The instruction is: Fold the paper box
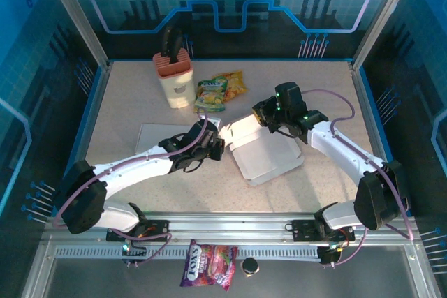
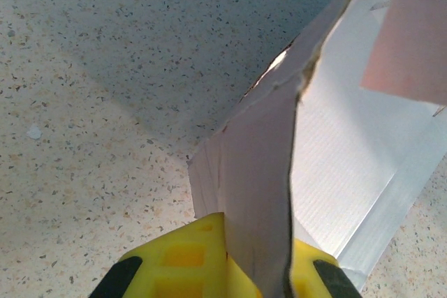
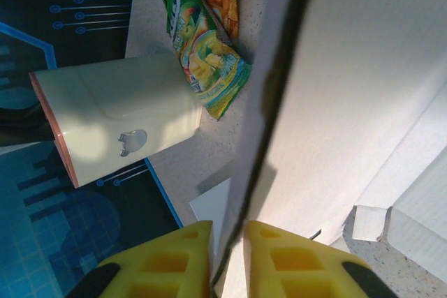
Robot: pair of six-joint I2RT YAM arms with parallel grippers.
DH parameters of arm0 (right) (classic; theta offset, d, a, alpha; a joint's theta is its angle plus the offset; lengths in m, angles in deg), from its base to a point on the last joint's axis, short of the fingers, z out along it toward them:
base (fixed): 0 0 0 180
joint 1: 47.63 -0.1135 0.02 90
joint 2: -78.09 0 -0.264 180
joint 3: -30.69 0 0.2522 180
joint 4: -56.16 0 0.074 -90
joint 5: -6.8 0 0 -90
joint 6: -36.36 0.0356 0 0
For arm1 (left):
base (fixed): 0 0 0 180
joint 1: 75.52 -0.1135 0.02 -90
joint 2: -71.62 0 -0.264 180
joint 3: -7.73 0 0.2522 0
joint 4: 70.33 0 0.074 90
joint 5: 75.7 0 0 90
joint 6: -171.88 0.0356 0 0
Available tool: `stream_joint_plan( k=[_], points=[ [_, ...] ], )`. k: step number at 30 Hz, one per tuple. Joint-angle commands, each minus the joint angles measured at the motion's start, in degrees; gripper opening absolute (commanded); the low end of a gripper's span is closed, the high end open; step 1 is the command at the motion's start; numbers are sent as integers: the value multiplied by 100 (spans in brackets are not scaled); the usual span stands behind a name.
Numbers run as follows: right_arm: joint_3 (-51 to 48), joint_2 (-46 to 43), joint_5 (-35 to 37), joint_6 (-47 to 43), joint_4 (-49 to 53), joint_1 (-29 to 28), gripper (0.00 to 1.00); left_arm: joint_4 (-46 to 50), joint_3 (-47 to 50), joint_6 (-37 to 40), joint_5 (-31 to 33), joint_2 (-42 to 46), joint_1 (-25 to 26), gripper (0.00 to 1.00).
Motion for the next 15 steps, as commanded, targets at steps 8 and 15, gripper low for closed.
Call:
stream_joint_plan(
  k=[8, 15],
  points=[
    [110, 73, 106, 56, -393, -47, 17, 62, 4, -160, -33, 156, 58, 0],
    [158, 235, 44, 15, -411, -54, 14, 72, -5, -160, -82, 159, 66, 0]
  ],
)
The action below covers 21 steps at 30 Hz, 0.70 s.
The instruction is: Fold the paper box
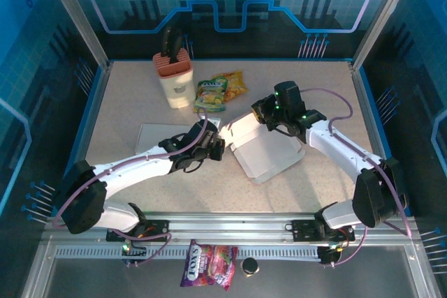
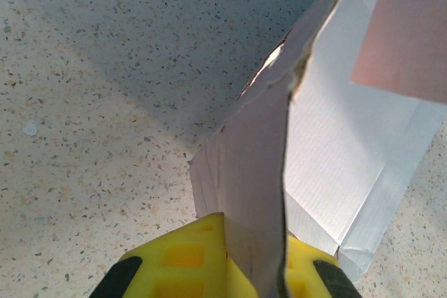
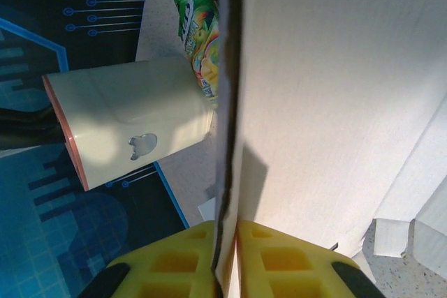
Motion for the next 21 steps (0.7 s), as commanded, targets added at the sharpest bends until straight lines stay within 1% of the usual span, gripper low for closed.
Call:
stream_joint_plan(
  k=[1, 2, 8, 11, 12, 14, 16, 17, 18, 21],
  points=[
    [136, 89, 39, -15, -124, -49, 14, 52, -9, -88, -63, 157, 51, 0],
    [117, 97, 45, -20, -138, -60, 13, 61, -5, -88, -67, 157, 48, 0],
    [-135, 162, 2, -60, -517, -47, 0, 130, -9, -89, -70, 192, 45, 0],
    [-476, 191, -61, 85, -1156, -47, 0, 176, 41, -87, -71, 300, -25, 0],
    [-643, 220, -87, 178, -1484, -39, 0, 188, 71, -113, -116, 351, -79, 5],
    [-868, 270, -106, 322, -1947, -39, 0, 232, 136, -176, -224, 464, -224, 19],
    [-940, 299, -89, 360, -2288, -38, 0, 304, 188, -210, -307, 635, -364, 32],
    [-1142, 327, -84, 380, -2529, -39, 0, 353, 218, -227, -326, 747, -439, 38],
    [-1222, 357, -88, 403, -2803, -31, 0, 375, 245, -229, -380, 864, -508, 42],
    [-1450, 504, -121, 408, -3432, -19, 0, 448, 326, -262, -631, 1197, -769, 48]
  ],
)
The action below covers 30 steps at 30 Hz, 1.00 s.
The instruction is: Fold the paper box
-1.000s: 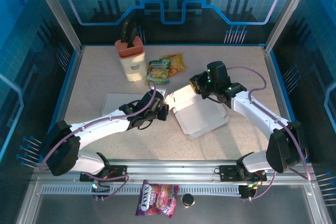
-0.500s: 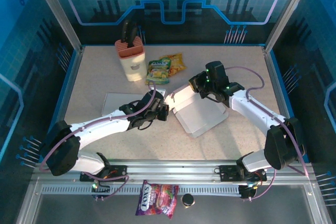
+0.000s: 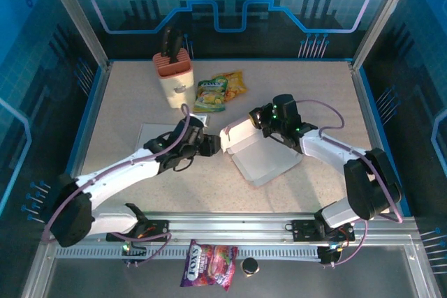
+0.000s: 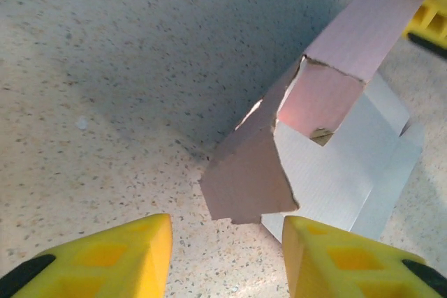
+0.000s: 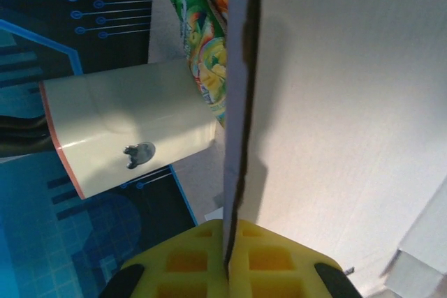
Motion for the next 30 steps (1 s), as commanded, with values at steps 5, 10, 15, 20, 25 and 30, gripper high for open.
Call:
stream_joint_plan(
  k=[5, 10, 15, 20, 25, 30],
  points=[
    [-518, 547, -306, -37, -2120, 11, 0, 180, 362, -122, -863, 683, -698, 49],
    [-778, 658, -400, -186, -2416, 28, 0, 161, 577, 64, -1117, 687, -914, 42],
    [-1081, 791, -555, -155, -2951, 76, 0, -100, 743, 394, -1312, 410, -939, 34],
    [-1213, 719, -603, -116, -3124, 115, 0, -750, 888, 828, -1394, 33, -947, 32],
    [-1184, 642, -645, -107, -3049, 129, 0, -1312, 853, 1361, -1577, -461, -922, 32],
    [-1180, 626, -642, -81, -3013, 125, 0, -1731, 733, 1835, -1855, -998, -751, 35]
  ],
)
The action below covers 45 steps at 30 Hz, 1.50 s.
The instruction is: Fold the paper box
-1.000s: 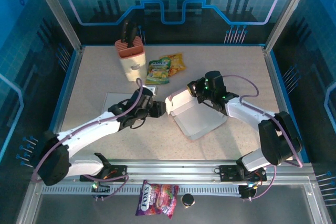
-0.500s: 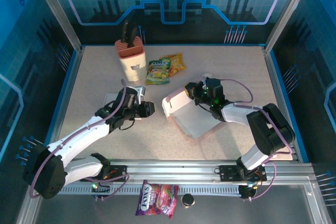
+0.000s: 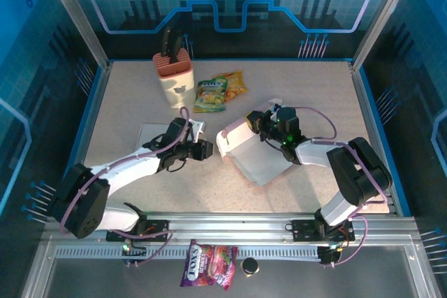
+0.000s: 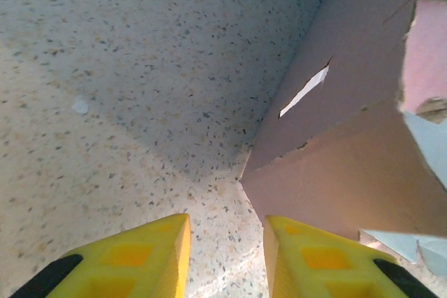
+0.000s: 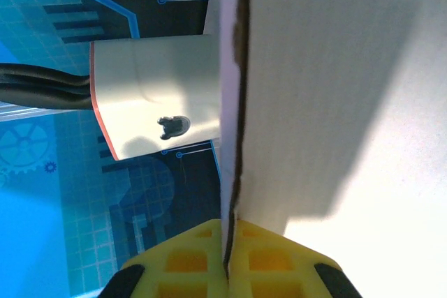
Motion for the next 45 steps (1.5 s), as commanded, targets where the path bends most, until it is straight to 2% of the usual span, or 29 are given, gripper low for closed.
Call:
stream_joint_plan(
  k=[1, 9, 18, 27, 39, 45],
  points=[
    [-67, -54, -35, -24, 31, 44, 0, -484, -136, 611, -353, -291, 146, 35],
    [20, -69, -32, 14, 118, 17, 0, -737, -286, 719, -192, -644, 299, 36],
    [47, -61, -23, 16, 200, -12, 0, -966, -488, 700, -303, -872, 342, 37],
    [49, -78, 6, 47, 196, -46, 0, -877, -667, 544, -75, -979, 402, 19],
    [-126, -78, 386, 415, -86, -181, 0, -937, -838, 85, 783, -1087, 965, 17],
    [-193, -184, 575, 534, -50, -304, 0, -968, -930, -319, 1242, -1291, 1035, 23]
  ],
)
